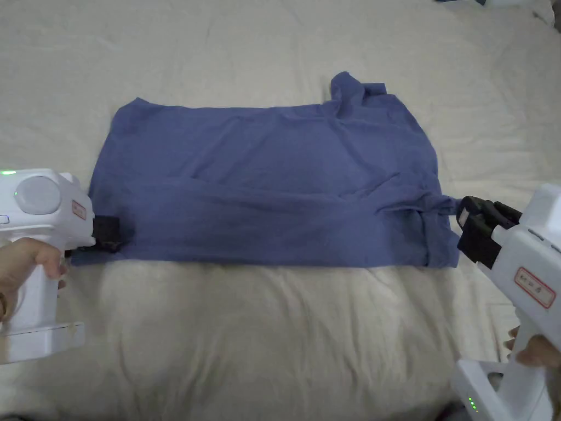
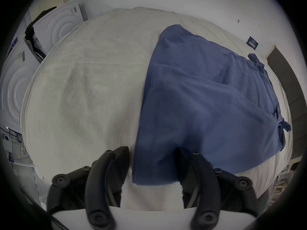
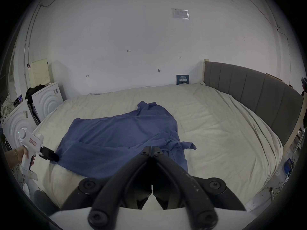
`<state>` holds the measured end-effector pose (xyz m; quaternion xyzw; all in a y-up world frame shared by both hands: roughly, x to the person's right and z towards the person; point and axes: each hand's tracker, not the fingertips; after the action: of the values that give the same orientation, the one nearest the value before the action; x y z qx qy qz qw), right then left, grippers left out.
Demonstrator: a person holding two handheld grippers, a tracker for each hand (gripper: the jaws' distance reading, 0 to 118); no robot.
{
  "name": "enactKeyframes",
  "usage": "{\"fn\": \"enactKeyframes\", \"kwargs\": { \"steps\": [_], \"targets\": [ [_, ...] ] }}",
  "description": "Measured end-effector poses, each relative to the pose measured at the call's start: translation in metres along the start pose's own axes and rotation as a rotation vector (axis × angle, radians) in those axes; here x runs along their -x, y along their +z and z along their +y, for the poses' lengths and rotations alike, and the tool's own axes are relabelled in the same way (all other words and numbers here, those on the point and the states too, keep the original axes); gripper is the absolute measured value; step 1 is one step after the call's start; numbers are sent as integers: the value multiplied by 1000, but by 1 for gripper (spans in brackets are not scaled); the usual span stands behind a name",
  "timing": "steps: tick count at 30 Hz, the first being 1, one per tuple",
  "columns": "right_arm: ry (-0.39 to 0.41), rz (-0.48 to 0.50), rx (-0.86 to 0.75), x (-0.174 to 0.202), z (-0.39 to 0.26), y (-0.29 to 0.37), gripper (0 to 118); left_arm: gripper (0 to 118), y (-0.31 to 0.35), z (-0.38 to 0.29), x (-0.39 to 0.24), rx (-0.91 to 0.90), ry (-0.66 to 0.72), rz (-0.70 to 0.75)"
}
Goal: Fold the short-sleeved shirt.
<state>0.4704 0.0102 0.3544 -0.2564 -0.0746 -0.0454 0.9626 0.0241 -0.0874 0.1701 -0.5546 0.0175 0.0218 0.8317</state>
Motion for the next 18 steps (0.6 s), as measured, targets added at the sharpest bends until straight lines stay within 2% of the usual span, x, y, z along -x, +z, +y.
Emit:
{"fn": "enactKeyframes", "kwargs": {
  "steps": [1,2,4,7,11,12,13,14,15,16,17,18],
  "targets": [
    [2,-2,4,0,1,-1,1,33,2,1,-2,0,-17,-9],
    [5,-4,9,0,2,-3,1,4,6,2,-2,-4,-29,-35],
    [12,-13,18,1,5,-7,1,3,14,3,-9,-8,-4,-69],
    [24,-43,75,-5,15,-23,2,3,15,2,-17,-21,-130,-20],
    [10,-45,314,-32,33,-67,4,3,36,6,-7,-77,-65,-60],
    [31,-29,403,-38,35,-80,6,3,42,6,-5,-98,-57,-67],
    [39,-22,484,-43,34,-91,18,3,46,6,-4,-114,-50,-74],
    [48,-23,569,-46,32,-104,38,3,49,6,-2,-115,-48,-76],
    [39,-22,613,-50,27,-114,68,3,52,7,-2,-119,-46,-79],
    [22,-28,645,-52,20,-123,87,3,54,7,-2,-125,-44,-79],
    [16,-40,664,-53,12,-132,103,3,55,7,-4,-128,-47,-78],
    [5,-60,671,-54,7,-139,110,3,53,7,-5,-129,-53,-74]
  ]
}}
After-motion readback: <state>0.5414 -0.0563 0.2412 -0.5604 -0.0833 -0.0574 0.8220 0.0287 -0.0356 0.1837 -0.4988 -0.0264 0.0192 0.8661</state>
